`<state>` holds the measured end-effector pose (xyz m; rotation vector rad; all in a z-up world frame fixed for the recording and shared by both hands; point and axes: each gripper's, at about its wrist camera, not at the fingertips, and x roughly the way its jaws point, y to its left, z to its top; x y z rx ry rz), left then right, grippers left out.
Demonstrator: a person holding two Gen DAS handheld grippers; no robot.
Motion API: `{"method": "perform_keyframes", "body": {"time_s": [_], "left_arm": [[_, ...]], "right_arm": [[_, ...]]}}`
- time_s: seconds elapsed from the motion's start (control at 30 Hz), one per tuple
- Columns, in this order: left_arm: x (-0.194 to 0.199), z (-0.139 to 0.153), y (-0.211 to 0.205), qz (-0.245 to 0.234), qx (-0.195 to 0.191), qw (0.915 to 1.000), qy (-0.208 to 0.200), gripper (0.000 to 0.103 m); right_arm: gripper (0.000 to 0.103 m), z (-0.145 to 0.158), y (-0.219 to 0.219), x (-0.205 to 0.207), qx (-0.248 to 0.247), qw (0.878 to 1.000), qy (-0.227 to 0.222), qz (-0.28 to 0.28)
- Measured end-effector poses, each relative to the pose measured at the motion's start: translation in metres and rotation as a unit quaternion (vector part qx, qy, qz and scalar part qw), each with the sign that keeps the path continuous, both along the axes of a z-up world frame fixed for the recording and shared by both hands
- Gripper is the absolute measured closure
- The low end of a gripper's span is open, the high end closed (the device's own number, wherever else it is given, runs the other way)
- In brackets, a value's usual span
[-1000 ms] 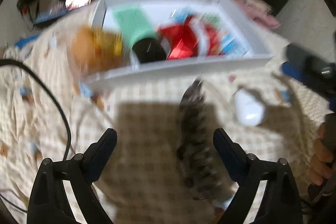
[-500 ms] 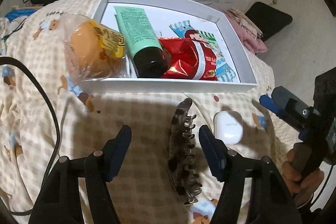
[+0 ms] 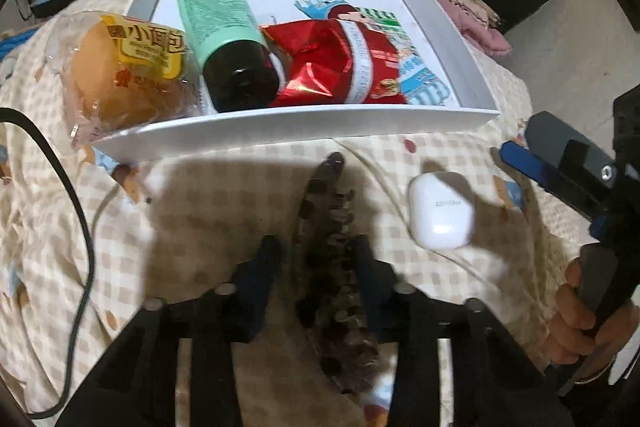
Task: Organize objects
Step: 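Grasp the dark hair claw clip with the left gripper and lift it, then hold the claw clip in the left gripper while the right gripper grasps the white earbud case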
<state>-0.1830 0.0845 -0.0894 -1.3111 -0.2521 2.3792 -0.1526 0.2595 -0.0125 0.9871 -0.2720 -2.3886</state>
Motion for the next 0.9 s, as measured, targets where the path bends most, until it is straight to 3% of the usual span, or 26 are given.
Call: {"method": "perform_keyframes", "body": {"time_s": [0.23,0.37,0.43,0.7,0.8,0.9], "left_arm": [[0.011,0.019,-0.013,0.023,0.014,0.9992,0.028,0.072],[0.015,0.041,-0.021,0.053,-0.023,0.9965,0.060,0.072],[0.013,0.043,-0.022,0.060,-0.035,0.9963,0.051,0.072],[0.006,0.005,-0.015,0.049,-0.046,0.9976,-0.013,0.072],[0.008,0.005,-0.013,0.050,-0.052,0.9974,-0.012,0.071],[0.006,0.001,-0.011,0.050,-0.052,0.9968,-0.035,0.066]], "right_arm": [[0.000,0.008,-0.007,0.007,0.048,0.998,0.032,0.000],[0.000,0.006,-0.016,0.011,0.074,0.996,0.045,0.017],[0.008,0.005,-0.020,0.012,0.074,0.996,0.042,0.031],[0.008,-0.002,-0.023,0.009,0.079,0.996,0.026,0.038],[0.008,-0.004,-0.023,0.008,0.082,0.996,0.020,0.036],[0.008,-0.004,-0.023,0.009,0.072,0.996,0.018,0.043]]}}
